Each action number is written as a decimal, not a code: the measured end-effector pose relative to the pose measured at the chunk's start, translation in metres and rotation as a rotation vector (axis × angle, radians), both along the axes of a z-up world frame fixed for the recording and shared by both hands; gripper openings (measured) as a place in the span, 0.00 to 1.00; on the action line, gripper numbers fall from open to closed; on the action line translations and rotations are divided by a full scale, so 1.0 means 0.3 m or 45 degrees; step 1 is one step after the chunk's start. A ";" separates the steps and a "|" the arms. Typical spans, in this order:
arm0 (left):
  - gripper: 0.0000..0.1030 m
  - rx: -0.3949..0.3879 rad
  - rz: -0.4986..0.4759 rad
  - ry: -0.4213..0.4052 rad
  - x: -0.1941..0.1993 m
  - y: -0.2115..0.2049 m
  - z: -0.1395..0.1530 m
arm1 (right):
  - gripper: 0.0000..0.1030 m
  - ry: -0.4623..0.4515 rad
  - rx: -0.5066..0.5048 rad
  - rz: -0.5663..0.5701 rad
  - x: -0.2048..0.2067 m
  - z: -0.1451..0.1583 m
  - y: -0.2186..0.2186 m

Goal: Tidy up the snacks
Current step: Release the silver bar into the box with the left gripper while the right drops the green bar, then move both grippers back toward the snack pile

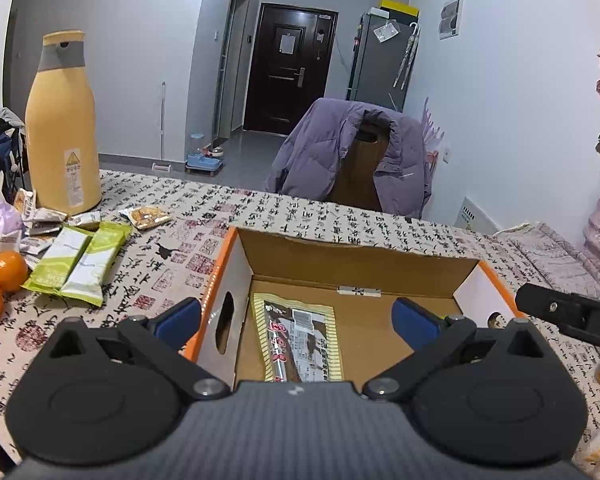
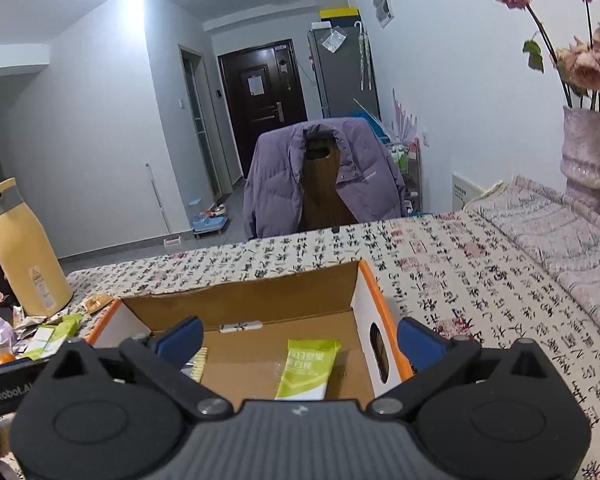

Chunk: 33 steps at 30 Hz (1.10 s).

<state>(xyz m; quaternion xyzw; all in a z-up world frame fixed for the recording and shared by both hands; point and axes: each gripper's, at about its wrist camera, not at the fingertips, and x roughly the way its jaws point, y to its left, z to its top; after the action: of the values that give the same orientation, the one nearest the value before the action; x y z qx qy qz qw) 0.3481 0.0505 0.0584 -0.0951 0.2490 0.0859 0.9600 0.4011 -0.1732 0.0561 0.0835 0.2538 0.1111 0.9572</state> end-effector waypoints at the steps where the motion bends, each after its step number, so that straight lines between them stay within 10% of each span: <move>1: 1.00 0.008 -0.003 -0.006 -0.010 0.001 0.011 | 1.00 -0.006 -0.003 0.003 -0.007 0.010 0.000; 14: 1.00 0.028 0.009 -0.052 -0.244 0.072 0.070 | 1.00 -0.089 -0.046 0.065 -0.237 0.092 -0.015; 33: 1.00 0.008 -0.055 0.041 -0.624 0.097 -0.092 | 1.00 -0.054 -0.086 0.194 -0.671 -0.069 -0.005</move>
<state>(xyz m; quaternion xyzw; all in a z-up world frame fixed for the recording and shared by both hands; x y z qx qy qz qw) 0.1609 0.0797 0.0309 -0.0852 0.2663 0.0674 0.9578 0.1998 -0.1748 0.0355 0.0291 0.2429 0.1768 0.9533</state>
